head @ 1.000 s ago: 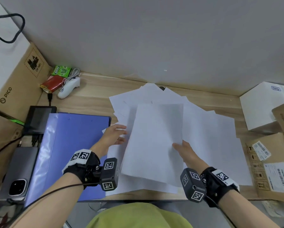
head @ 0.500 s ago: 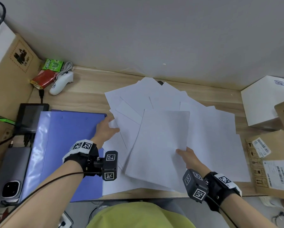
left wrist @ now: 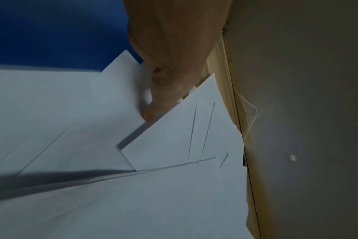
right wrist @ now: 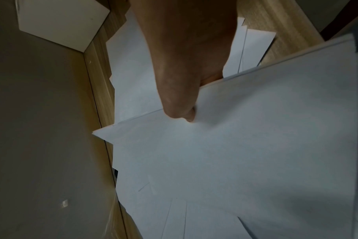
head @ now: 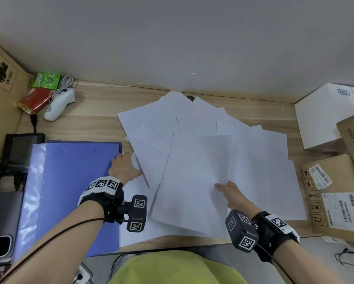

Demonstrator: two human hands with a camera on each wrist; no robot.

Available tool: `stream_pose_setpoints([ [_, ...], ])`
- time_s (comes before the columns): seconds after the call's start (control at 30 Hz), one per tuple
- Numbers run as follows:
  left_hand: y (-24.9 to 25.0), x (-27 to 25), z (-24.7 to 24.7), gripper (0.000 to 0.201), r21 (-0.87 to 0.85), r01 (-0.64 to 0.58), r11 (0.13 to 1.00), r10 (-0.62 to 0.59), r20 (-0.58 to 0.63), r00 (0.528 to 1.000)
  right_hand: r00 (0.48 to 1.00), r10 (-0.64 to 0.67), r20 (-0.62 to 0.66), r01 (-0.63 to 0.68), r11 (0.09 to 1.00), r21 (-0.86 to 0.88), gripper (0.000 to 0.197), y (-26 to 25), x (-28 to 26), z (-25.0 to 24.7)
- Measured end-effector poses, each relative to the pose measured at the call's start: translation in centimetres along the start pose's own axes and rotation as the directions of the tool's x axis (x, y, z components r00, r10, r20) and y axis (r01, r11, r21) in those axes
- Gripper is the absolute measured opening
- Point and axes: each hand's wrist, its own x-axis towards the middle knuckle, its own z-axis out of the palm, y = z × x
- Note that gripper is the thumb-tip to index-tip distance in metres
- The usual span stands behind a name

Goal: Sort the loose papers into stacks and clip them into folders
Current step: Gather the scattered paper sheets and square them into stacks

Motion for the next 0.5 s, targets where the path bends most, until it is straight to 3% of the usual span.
stream_pose_setpoints([
  [0.17, 0.0, -1.2, -0.3, 0.063, -0.128, -0.012, 0.992, 0.011, -0.003, 1.0, 1.0, 0.021, 0.001, -0.021, 1.0, 0.011, 0.024, 0.0, -0.1, 0.2],
  [0.3, 2.1, -2.9, -2.1, 0.026, -0.286, -0.197, 0.938, 0.192, -0.044, 0.98, 0.999, 0.033, -0.028, -0.033, 0.999, 0.005, 0.033, 0.1, 0.1, 0.3],
  [0.33, 3.0, -3.5, -2.7, 0.025, -0.316, -0.24, 0.918, 0.242, -0.032, 0.97, 0.998, 0.04, -0.043, -0.04, 0.999, 0.002, 0.037, 0.2, 0.3, 0.4],
  [0.43, 5.9, -5.8, -5.2, 0.049, -0.367, -0.334, 0.868, 0.365, 0.014, 0.931, 0.998, 0.042, -0.046, -0.041, 0.999, 0.027, 0.04, 0.3, 0.7, 0.8],
  [0.5, 6.9, -7.0, -6.7, 0.03, -0.404, -0.4, 0.822, 0.439, 0.003, 0.898, 0.999, 0.039, -0.034, -0.038, 0.999, 0.025, 0.035, 0.4, 0.3, 1.0],
])
